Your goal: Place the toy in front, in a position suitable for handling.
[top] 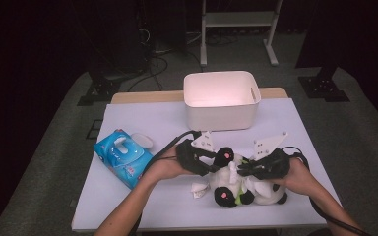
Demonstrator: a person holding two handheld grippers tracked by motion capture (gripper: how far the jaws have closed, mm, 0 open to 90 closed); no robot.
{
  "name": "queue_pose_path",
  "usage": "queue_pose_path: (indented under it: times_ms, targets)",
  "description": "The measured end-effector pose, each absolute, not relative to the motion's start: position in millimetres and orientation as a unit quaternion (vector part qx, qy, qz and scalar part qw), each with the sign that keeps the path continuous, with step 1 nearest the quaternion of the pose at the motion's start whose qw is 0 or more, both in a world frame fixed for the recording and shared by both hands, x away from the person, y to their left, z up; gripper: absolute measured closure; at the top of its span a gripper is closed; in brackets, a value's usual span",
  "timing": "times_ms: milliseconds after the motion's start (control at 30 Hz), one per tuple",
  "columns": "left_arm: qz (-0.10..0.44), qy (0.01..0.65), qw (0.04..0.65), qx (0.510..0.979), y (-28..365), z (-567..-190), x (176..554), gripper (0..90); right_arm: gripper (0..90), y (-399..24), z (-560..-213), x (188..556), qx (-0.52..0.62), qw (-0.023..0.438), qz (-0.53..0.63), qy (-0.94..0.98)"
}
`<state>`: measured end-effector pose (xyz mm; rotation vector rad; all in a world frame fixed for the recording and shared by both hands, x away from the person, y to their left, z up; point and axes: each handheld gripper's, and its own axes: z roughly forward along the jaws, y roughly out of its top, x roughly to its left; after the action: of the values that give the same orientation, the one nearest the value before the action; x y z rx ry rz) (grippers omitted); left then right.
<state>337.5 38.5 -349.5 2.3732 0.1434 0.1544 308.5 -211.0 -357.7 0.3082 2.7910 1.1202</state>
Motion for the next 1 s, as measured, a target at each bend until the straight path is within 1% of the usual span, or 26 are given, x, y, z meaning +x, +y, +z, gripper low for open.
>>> queue_pose_path:
  times_ms: [200,233,300,333,367,433,533,767,933,1000]
  targets:
    - [0.051,0.065,0.361,0.929,28,-361,344,50.4,82.7,-209,-357,305,0.096,0.059,0.367,0.923]
    - [0.047,0.068,0.363,0.928,26,-363,346,50.7,82.7,-209,-356,305,0.091,0.065,0.365,0.924]
    - [0.043,0.068,0.365,0.928,26,-364,347,53.8,82.7,-209,-355,307,0.094,0.060,0.367,0.924]
    - [0.042,0.070,0.367,0.927,26,-364,347,53.8,82.7,-209,-355,307,0.094,0.060,0.367,0.924]
    - [0.042,0.066,0.370,0.926,25,-364,347,57.0,83.0,-207,-352,308,0.091,0.063,0.366,0.924]
    - [0.042,0.061,0.371,0.926,25,-362,344,58.4,83.3,-204,-348,309,0.082,0.068,0.373,0.922]
    - [0.046,0.055,0.368,0.927,24,-361,343,58.5,83.4,-199,-344,309,0.079,0.070,0.378,0.920]
    - [0.054,0.042,0.370,0.927,25,-360,338,59.1,83.4,-190,-319,311,0.064,0.096,0.395,0.911]
    - [0.059,0.042,0.367,0.927,26,-360,337,59.4,83.4,-189,-320,314,0.062,0.091,0.372,0.922]
    - [0.058,0.042,0.369,0.927,27,-360,337,59.5,83.4,-197,-321,317,0.068,0.091,0.358,0.927]
